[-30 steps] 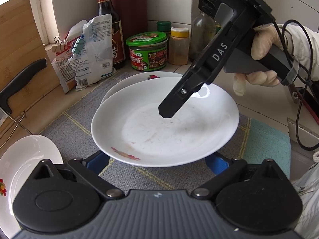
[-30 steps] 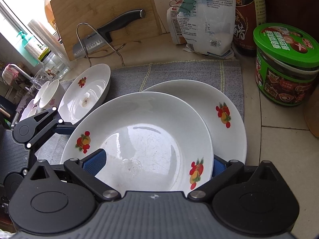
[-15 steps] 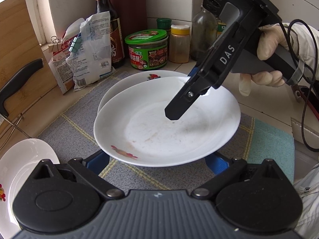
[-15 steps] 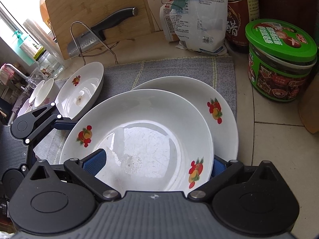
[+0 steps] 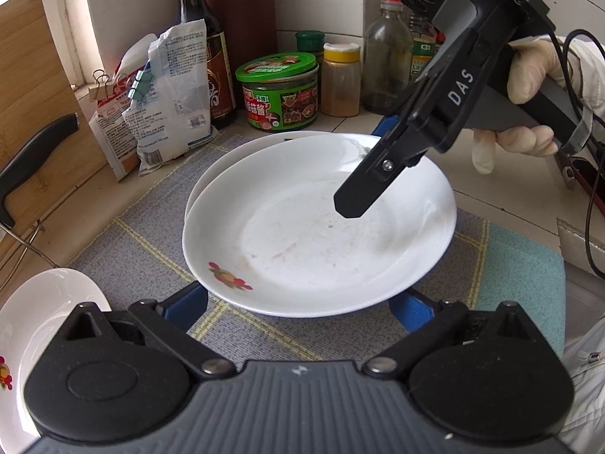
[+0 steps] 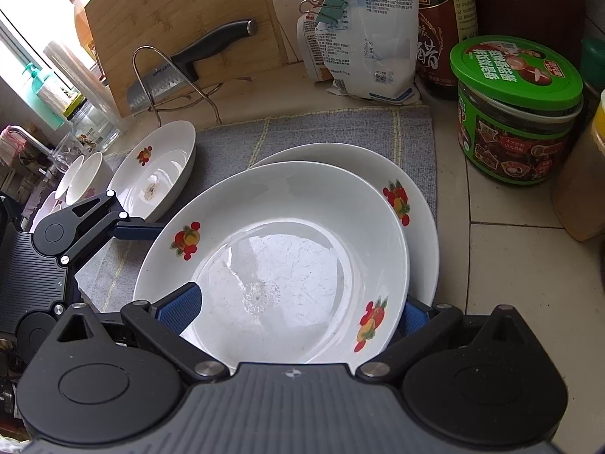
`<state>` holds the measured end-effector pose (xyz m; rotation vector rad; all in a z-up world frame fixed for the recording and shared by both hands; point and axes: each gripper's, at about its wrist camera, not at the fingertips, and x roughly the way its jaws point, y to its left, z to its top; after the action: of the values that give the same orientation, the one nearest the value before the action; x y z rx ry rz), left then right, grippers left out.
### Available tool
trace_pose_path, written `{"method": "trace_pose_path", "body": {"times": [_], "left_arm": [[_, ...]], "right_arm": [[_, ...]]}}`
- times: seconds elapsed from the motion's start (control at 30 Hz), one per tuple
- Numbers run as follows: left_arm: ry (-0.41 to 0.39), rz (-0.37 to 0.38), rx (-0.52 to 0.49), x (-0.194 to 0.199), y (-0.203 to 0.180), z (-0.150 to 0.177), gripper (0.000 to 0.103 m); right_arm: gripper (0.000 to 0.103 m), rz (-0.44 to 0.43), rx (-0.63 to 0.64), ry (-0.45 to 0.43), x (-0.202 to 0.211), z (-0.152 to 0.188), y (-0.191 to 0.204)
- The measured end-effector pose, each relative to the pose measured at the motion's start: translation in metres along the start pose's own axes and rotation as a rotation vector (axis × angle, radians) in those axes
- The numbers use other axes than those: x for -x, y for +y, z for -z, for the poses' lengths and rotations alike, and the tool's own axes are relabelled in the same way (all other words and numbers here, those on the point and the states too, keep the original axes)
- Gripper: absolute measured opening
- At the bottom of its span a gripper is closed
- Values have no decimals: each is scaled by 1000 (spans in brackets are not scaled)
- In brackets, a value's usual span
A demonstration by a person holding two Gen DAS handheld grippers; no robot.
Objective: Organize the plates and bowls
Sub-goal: 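Lower the held plate onto the placed plate with the right gripper, then open the right gripper to release the stacked plate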
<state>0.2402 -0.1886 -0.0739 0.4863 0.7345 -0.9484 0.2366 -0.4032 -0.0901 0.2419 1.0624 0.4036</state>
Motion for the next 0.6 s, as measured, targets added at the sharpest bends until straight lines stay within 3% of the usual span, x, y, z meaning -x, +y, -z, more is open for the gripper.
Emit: {"method": "trace_pose_path", "body": {"times": [0.6], "left_arm": [[-34, -5, -40, 3, -4, -1, 100]], "right_arm": [[103, 47, 2, -27, 14, 8, 9]]}}
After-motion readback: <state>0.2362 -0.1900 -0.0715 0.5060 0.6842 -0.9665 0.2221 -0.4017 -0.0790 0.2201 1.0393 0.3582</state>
